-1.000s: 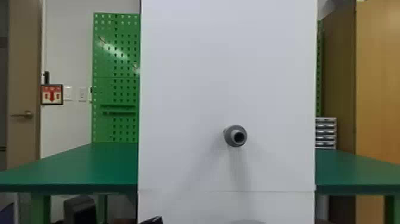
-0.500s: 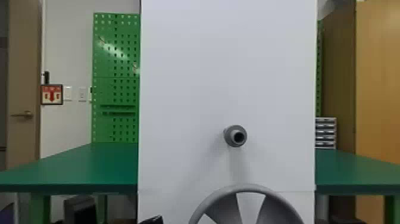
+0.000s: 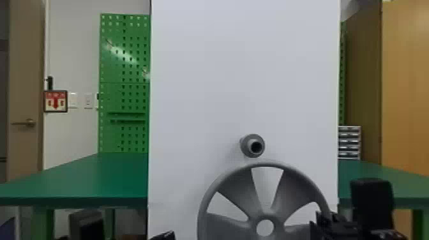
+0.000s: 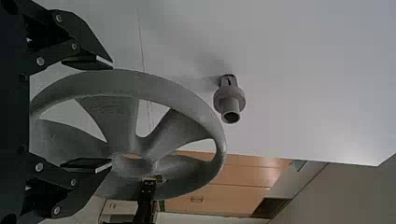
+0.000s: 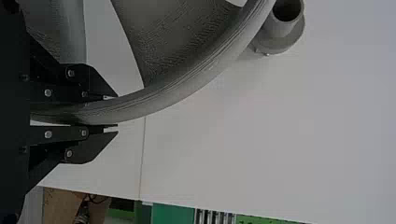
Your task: Hold the wheel and insert it
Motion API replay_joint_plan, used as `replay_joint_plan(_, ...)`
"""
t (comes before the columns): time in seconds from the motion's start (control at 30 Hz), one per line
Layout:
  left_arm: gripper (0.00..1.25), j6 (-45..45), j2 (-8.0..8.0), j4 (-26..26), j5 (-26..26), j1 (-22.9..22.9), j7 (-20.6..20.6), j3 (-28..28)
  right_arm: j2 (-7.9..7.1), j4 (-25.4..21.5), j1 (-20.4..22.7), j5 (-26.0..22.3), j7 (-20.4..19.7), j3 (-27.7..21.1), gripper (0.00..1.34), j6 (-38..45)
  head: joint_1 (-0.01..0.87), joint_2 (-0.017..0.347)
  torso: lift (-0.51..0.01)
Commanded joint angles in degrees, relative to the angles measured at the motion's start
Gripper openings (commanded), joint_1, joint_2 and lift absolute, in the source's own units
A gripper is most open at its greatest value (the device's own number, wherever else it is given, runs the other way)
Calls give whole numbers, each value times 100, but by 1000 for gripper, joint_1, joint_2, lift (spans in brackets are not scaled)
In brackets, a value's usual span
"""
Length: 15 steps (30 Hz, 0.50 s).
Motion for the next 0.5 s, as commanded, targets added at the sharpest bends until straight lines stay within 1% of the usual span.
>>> replay_joint_plan(0.0,747,0,6,0,5,7,0,-8,8,-123,-312,86,0,18,324,331,0,15,-491)
replay_joint_plan(0.17,746,8,15,0,-3,-10,0,-25,-80,-246,-690,130,0,71,322,683,0,15,-491)
replay_joint_plan(0.27,747,17,15,0,-3,-19,0,-43,-98,-299,-892,130,0,88,319,823,0,15,-491)
replay_joint_plan(0.47,746,26,15,9,-12,-19,0,-69,-89,-317,-1120,121,0,106,316,894,0,15,-491)
